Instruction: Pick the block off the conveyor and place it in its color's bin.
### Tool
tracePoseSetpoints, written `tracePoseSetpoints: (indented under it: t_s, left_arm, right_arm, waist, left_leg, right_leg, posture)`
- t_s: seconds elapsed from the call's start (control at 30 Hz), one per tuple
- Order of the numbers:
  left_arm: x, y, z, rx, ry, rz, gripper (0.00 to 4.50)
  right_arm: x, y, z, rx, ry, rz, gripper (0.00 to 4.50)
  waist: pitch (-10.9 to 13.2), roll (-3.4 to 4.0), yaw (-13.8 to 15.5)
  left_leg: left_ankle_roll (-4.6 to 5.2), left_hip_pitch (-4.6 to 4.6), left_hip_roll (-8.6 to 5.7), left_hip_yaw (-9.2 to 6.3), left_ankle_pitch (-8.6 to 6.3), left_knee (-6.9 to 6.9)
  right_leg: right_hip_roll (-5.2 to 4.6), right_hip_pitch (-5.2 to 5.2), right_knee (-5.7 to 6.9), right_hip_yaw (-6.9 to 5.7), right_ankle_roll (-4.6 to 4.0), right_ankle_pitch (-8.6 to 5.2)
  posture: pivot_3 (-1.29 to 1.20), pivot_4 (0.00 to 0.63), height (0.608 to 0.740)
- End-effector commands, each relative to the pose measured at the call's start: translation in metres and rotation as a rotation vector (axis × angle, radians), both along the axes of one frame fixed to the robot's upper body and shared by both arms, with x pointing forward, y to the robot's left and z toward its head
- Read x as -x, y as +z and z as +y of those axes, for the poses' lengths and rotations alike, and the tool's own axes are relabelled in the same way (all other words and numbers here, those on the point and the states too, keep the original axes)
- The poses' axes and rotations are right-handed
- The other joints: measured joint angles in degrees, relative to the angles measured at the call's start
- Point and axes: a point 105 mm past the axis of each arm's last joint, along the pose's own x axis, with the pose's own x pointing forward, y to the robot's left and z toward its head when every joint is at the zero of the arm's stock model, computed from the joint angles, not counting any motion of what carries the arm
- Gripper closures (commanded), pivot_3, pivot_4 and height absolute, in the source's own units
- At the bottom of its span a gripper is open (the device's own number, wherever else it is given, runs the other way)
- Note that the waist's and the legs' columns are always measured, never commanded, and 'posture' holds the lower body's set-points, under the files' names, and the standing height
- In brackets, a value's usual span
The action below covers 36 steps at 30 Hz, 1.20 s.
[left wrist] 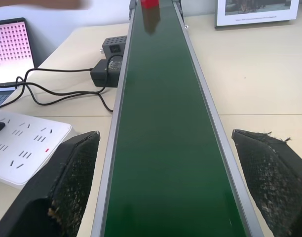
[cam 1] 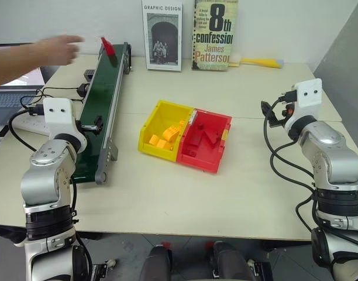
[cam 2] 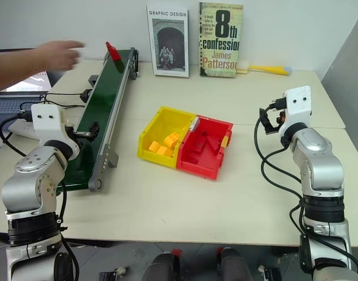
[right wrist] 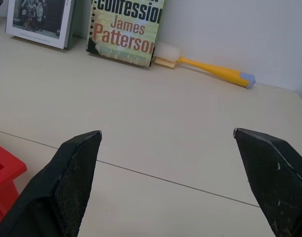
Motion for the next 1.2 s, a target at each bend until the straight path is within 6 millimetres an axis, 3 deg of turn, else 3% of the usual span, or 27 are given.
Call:
tracePoseSetpoints:
  t_s: [0.03, 0.57, 0.8, 0.97, 1.2]
  left_arm:
    - [0.005, 0.022, 0.002, -0.010, 0.010, -0.082, 0.01]
    - [0.009, 0.030, 0.007, 0.002, 0.080, -0.167, 0.01]
    - [0.005, 0.025, 0.007, 0.014, 0.096, -0.161, 0.01]
    - [-0.001, 0.023, 0.002, 0.029, 0.091, -0.156, 0.01]
    - [-0.005, 0.017, 0.001, 0.038, 0.108, -0.132, 0.01]
  right_arm:
    - [0.003, 0.016, -0.001, 0.013, -0.007, -0.063, 0.00]
    - [0.002, 0.019, 0.009, 0.023, 0.063, -0.062, 0.00]
    - [0.012, 0.036, 0.049, 0.050, 0.405, -0.071, 0.00]
    - [0.035, 0.050, 0.082, 0.038, 0.749, -0.034, 0.00]
    - [0.062, 0.060, 0.108, 0.034, 1.034, 0.025, 0.00]
  waist:
    - [0.0, 0.00, 0.0]
    - [0.0, 0.00, 0.0]
    - [0.0, 0.00, 0.0]
    - [0.0, 0.00, 0.0]
    - [0.0, 0.00, 0.0]
  left_leg:
    - [0.00, 0.00, 0.00, 0.00, 0.00, 0.00]
    - [0.00, 0.00, 0.00, 0.00, 0.00, 0.00]
    - [0.00, 0.01, -0.01, 0.01, 0.00, 0.00]
    - [0.01, 0.00, -0.01, -0.04, 0.00, 0.01]
    - [0.01, -0.01, -0.01, -0.09, -0.01, 0.02]
  right_leg:
    - [0.00, 0.00, 0.00, 0.00, 0.00, 0.00]
    - [0.00, 0.00, 0.00, 0.00, 0.00, 0.00]
    - [0.00, 0.00, 0.00, 0.00, 0.00, 0.00]
    - [0.00, 0.01, -0.01, -0.05, 0.00, 0.00]
    - [-0.01, 0.02, -0.01, -0.08, 0.00, 0.00]
  posture:
    - [0.00, 0.150, 0.740]
    - [0.00, 0.150, 0.740]
    - [0.00, 0.150, 0.740]
    - [0.00, 0.150, 0.740]
    - [0.00, 0.150, 0.740]
